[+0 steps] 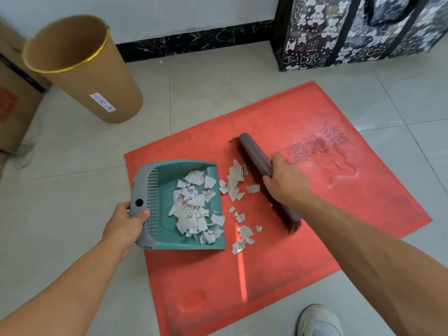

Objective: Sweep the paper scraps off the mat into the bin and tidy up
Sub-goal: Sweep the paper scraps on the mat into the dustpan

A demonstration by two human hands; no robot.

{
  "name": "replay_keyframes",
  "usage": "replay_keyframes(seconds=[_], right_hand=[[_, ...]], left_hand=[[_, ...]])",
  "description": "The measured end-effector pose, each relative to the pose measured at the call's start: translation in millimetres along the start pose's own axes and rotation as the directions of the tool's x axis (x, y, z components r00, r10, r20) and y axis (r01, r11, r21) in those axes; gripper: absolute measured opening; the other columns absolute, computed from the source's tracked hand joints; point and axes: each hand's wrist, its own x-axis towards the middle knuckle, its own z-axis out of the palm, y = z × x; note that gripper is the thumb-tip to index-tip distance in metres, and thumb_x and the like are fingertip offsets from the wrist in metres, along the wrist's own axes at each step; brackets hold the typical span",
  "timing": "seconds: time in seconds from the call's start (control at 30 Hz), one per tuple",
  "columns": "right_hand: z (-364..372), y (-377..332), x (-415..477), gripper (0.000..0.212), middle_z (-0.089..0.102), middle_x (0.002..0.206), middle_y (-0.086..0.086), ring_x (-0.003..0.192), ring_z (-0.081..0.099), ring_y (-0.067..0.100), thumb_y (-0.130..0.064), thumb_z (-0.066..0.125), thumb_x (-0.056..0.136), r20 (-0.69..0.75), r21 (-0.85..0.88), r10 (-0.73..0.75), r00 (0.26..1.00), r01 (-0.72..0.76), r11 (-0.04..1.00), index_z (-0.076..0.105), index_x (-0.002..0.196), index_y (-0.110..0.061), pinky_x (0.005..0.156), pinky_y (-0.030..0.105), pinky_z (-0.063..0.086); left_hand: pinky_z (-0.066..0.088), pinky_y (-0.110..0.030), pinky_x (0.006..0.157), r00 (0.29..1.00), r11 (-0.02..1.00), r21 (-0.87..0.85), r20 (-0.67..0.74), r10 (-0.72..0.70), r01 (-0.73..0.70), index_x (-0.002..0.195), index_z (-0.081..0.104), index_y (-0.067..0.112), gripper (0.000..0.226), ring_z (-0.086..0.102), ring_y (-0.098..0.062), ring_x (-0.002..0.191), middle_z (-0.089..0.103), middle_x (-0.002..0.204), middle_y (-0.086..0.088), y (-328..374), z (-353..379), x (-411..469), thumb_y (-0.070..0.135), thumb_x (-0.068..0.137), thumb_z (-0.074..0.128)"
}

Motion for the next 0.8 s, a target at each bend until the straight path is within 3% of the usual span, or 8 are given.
replay_keyframes(seconds=[0.2, 0.33, 0.5, 0.63, 0.8], right_hand=[[18.4, -22.6, -13.5, 0.026, 0.049, 0.081, 0.01, 0.073, 0.053, 0.032, -0.028, 0.054, 0.091, 0.107, 0.12, -0.086, 0.991, 0.073, 0.99, 0.041, 0.105, -0.01, 0.06, 0.035, 0.036], [23.5, -29.2, -19.9, 0.028, 0.054, 0.083, 0.012, 0.075, 0.055, 0.033, -0.029, 0.055, 0.091, 0.152, 0.192, -0.097, 0.984, 0.067, 0.979, 0.042, 0.105, -0.009, 0.061, 0.038, 0.043], [20.0, -34.7, -24.3, 0.032, 0.06, 0.087, 0.015, 0.077, 0.058, 0.033, -0.034, 0.056, 0.091, 0.179, 0.26, -0.131, 0.975, 0.081, 0.962, 0.044, 0.11, -0.011, 0.065, 0.041, 0.049], [3.7, -33.2, -21.1, 0.035, 0.06, 0.091, 0.014, 0.079, 0.056, 0.031, -0.033, 0.057, 0.09, 0.098, 0.262, -0.171, 0.98, 0.14, 0.955, 0.047, 0.117, -0.012, 0.063, 0.035, 0.039], [-21.8, -11.2, -14.0, 0.031, 0.059, 0.081, 0.011, 0.069, 0.052, 0.03, -0.03, 0.059, 0.088, -0.043, 0.249, -0.113, 0.993, 0.12, 0.961, 0.05, 0.113, -0.014, 0.056, 0.031, 0.032]], left_hand=[[0.051, -0.048, 0.095, 0.999, 0.995, -0.094, 0.034, -0.036, 0.039, 0.129, 0.048, 0.014, 0.045, 0.063, -0.028, 0.102, 0.062, 0.114, -0.006, -4.1, 27.3, -10.0, 0.019, 0.09, 0.069], [0.05, -0.039, 0.085, 1.0, 0.994, -0.108, -0.005, -0.029, 0.028, 0.126, 0.049, 0.015, 0.039, 0.061, -0.026, 0.094, 0.06, 0.108, -0.005, 0.3, 42.7, -17.4, 0.018, 0.092, 0.066], [0.05, -0.039, 0.085, 1.0, 0.995, -0.096, -0.002, -0.01, 0.01, 0.118, 0.048, 0.019, 0.032, 0.061, -0.025, 0.094, 0.061, 0.105, -0.003, 2.8, 41.2, -16.9, 0.019, 0.092, 0.066], [0.052, -0.049, 0.094, 0.999, 0.998, -0.067, 0.044, 0.014, -0.011, 0.111, 0.045, 0.025, 0.032, 0.065, -0.028, 0.1, 0.065, 0.112, -0.004, 5.3, 33.9, -7.8, 0.023, 0.09, 0.068], [0.051, -0.052, 0.095, 0.999, 0.999, -0.04, 0.044, 0.021, -0.019, 0.115, 0.047, 0.022, 0.033, 0.065, -0.028, 0.102, 0.066, 0.117, -0.007, 4.8, 11.5, 1.4, 0.024, 0.09, 0.068]])
